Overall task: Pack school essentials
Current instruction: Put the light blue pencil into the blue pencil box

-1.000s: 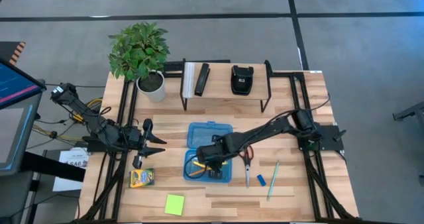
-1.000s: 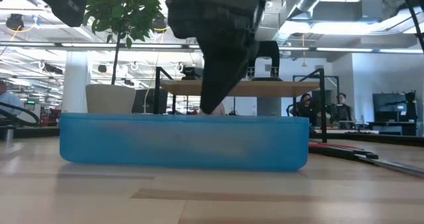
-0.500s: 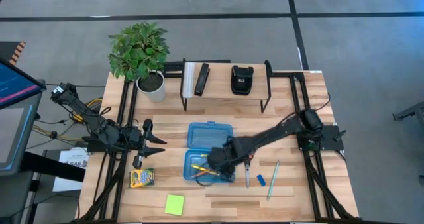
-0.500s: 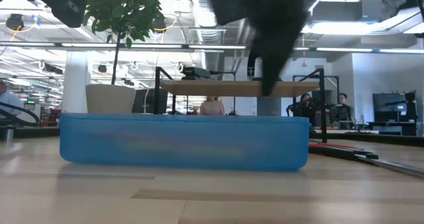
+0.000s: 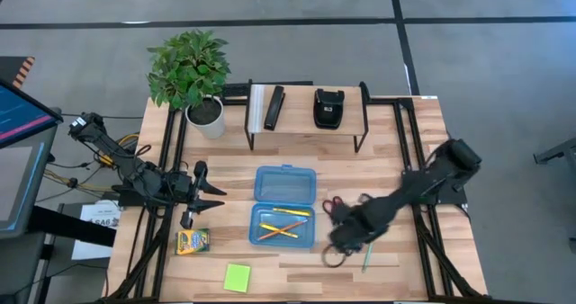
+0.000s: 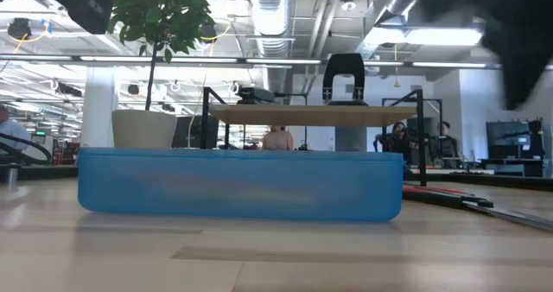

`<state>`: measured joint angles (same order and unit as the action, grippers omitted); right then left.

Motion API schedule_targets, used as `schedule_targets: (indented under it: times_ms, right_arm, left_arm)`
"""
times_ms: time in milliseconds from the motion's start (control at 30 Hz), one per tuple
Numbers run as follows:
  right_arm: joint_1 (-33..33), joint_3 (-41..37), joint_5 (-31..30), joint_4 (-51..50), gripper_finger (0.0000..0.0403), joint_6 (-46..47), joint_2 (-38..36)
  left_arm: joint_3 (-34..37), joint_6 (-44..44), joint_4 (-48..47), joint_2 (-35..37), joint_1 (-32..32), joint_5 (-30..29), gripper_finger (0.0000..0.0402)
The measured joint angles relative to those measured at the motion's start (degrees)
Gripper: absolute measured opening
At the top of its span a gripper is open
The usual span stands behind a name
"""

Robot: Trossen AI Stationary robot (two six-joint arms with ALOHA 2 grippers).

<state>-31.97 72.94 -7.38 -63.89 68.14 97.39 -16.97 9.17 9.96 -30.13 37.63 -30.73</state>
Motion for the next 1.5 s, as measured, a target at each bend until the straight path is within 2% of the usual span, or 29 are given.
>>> schedule_targets:
  times_ms: [100,233,400,567,933,1500]
  right_arm:
    - [-3.6,-7.1,0.0,0.5,0.0188,15.0,-4.5]
    - [-7.9,-15.3,1.8,5.0,0.0186,30.3,-8.0]
    - [-11.4,-22.6,2.7,16.5,0.0186,40.2,-8.2]
    - [-12.8,-27.6,3.2,26.3,0.0185,44.6,-8.1]
    - [-12.9,-29.4,4.4,26.9,0.0157,45.8,-8.2]
    - [-12.5,-29.3,5.9,22.9,0.0018,43.0,-8.4]
  left_arm:
    - [0.0,-1.1,0.2,0.0,0.0,-0.2,0.0107]
    - [0.0,-1.2,0.3,0.0,0.0,-1.2,0.0107]
    - [0.0,-1.2,0.3,0.0,0.0,-1.2,0.0107]
    - [0.0,-0.9,0.3,0.0,0.0,-1.2,0.0107]
    - [0.0,-0.4,0.3,0.0,0.0,-1.2,0.0107]
    - [0.0,-0.4,0.3,0.0,0.0,-1.2,0.0107]
